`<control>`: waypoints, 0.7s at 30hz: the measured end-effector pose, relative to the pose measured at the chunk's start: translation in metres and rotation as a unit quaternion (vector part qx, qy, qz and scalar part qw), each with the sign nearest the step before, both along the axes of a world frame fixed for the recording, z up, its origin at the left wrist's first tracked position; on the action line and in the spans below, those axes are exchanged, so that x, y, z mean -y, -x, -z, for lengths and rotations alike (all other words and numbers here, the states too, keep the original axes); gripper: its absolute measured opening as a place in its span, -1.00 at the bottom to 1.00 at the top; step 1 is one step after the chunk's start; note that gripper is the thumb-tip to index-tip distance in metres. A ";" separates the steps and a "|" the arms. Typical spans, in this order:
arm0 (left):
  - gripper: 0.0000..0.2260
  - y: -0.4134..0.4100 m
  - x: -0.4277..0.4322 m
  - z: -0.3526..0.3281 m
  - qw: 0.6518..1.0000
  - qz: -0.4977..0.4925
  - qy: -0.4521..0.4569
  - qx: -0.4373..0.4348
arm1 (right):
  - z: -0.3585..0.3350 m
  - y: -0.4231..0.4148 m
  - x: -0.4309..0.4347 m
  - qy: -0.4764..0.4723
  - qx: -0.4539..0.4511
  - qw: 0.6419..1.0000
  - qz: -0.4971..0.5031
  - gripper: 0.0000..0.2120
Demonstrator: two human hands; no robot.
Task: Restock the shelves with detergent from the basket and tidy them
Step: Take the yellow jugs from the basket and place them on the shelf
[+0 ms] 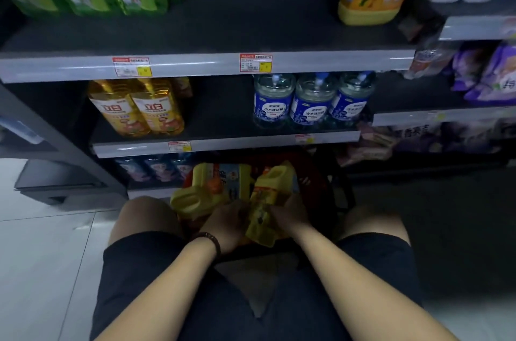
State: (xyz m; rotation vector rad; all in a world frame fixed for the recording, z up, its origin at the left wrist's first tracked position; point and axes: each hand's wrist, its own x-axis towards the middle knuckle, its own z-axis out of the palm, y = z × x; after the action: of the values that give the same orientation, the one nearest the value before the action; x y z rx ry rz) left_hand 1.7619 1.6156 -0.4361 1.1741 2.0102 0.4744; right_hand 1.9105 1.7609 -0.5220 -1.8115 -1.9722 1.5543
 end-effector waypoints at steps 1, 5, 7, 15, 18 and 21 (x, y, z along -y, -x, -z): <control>-0.70 0.001 0.000 0.002 1.000 0.001 0.002 0.006 | -0.019 0.008 0.007 0.005 0.011 1.000 0.001 0.16; -0.77 0.004 0.003 0.011 1.000 -0.004 0.015 0.007 | -0.015 0.017 0.020 0.037 0.040 0.998 0.018 0.16; -0.75 0.005 0.003 0.015 1.000 -0.006 0.023 -0.002 | 0.000 0.019 0.025 0.054 0.036 0.997 0.031 0.27; -0.72 0.009 -0.002 0.020 0.996 -0.067 0.007 0.062 | -0.007 0.024 0.034 0.005 -0.004 0.999 0.053 0.18; -0.76 0.009 -0.005 0.018 0.981 -0.130 -0.018 0.141 | -0.033 0.025 0.041 -0.055 -0.042 0.996 0.060 0.05; -0.78 0.004 -0.008 0.007 0.938 -0.205 -0.087 0.266 | -0.062 0.025 0.050 -0.123 -0.020 0.992 -0.009 -0.30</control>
State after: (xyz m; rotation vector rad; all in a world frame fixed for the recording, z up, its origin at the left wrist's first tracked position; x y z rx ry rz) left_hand 1.7584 1.6235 -0.4432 0.6144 1.7428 1.0749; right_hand 1.8858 1.7111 -0.4597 -1.6583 -2.0626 1.2724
